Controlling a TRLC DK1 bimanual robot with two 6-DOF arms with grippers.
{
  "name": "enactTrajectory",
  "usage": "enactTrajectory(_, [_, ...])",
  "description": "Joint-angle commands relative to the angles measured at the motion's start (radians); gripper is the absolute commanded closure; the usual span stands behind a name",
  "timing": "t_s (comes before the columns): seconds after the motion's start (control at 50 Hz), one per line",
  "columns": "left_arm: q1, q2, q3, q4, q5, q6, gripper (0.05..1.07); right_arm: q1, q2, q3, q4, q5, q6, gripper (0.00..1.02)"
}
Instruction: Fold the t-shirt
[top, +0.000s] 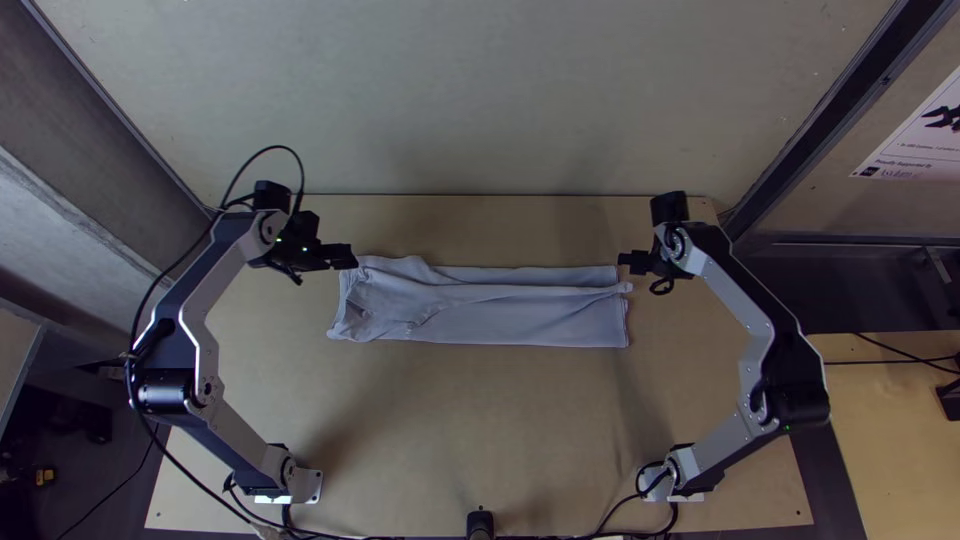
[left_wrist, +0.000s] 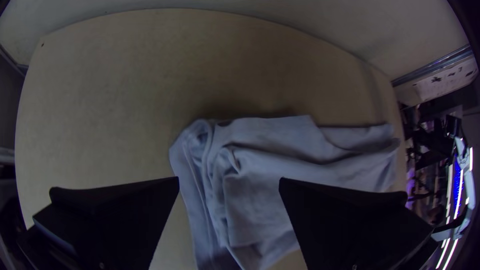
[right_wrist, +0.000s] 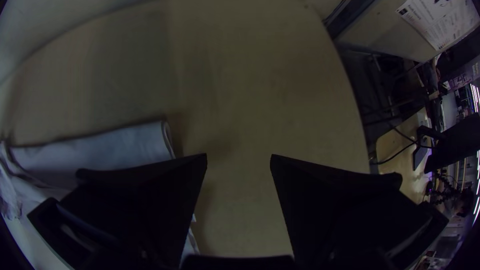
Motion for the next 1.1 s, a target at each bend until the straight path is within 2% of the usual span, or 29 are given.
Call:
enactTrajectory(0.0, [0.045, -0.043, -0.029, -0.057, 0.064, -0.02, 0.09, -0.004, -0.067, -0.024, 0.01, 0.009, 0.005, 0.37])
enactTrajectory(0.22, [0.138, -0.073, -0.117, -0.083, 0.224, 0.012, 0.09, -0.01, -0.202, -0.073, 0.063, 0.007, -0.004, 0.37])
enactTrajectory(0.28, [0.164, -0.072, -0.135, -0.086, 0.279, 0.022, 0.09, -0.016, -0.219, -0.079, 0.078, 0.009, -0.019, 0.29])
enactTrajectory(0.46, [0.21, -0.035, -0.175, -0.083, 0.348, 0.066, 0.09, -0.03, -0.295, -0.079, 0.078, 0.003, -0.016, 0.25])
enactTrajectory(0.5, [0.216, -0.015, -0.173, -0.085, 0.359, 0.08, 0.09, -0.033, -0.312, -0.073, 0.076, -0.011, -0.011, 0.21])
enactTrajectory(0.54, [0.227, 0.003, -0.173, -0.085, 0.373, 0.089, 0.09, -0.039, -0.329, -0.07, 0.078, -0.04, -0.008, 0.02])
enactTrajectory(0.78, [0.25, 0.14, -0.173, -0.079, 0.433, 0.149, 0.09, -0.114, -0.412, -0.039, 0.093, -0.203, 0.056, 0.03])
enactTrajectory(1.08, [0.232, 0.215, -0.173, -0.056, 0.476, 0.132, 0.09, -0.136, -0.442, -0.051, 0.093, -0.226, 0.058, 0.03])
